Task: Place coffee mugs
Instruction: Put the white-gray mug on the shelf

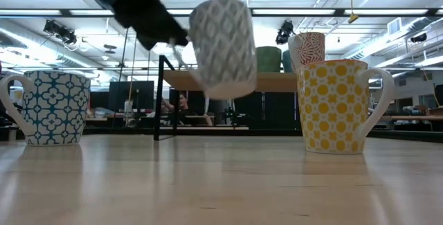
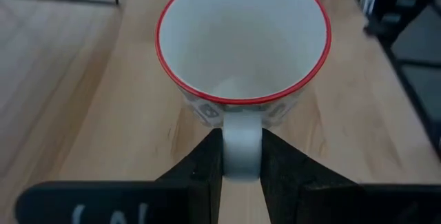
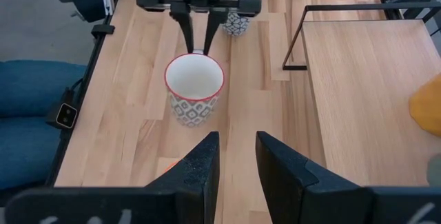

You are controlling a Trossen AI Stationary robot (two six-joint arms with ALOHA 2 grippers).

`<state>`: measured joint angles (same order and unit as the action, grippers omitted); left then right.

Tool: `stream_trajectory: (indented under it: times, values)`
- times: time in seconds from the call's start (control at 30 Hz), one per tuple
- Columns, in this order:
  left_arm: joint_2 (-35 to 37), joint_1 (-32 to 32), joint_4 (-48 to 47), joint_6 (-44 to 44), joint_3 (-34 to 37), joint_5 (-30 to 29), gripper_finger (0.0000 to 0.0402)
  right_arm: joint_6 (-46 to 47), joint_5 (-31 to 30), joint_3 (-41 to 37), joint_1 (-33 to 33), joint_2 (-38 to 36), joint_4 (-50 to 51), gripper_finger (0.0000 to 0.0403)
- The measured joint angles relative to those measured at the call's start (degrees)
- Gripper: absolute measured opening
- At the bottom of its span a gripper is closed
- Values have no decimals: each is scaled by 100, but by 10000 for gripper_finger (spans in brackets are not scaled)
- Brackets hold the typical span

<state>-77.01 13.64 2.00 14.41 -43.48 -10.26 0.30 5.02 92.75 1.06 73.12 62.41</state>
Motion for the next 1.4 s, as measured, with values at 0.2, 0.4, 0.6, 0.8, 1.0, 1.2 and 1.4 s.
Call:
stream_trajectory:
  times: [0.2,0.4,0.6,0.8,1.0,1.2,1.4]
  values:
    - [0,-187,186,-6,-242,0,80,-4,13,-2,0,-41,175,101]
    - [0,-495,-113,-330,-874,-4,80,-40,11,-2,0,-418,400,101]
    - [0,-920,-566,-463,-1461,-9,80,-210,9,-2,0,-973,369,101]
    - [2,-1422,-589,-475,-1729,-8,80,-184,4,-2,0,-1190,369,101]
    - [2,-1913,-599,-764,-1729,-199,80,-306,-4,-2,0,-1116,369,101]
    - [2,-2232,-492,-957,-1729,-309,80,-373,-7,-2,0,-957,369,101]
    - [-295,-2325,-34,-974,-1737,-313,80,-396,-9,-2,0,-828,363,101]
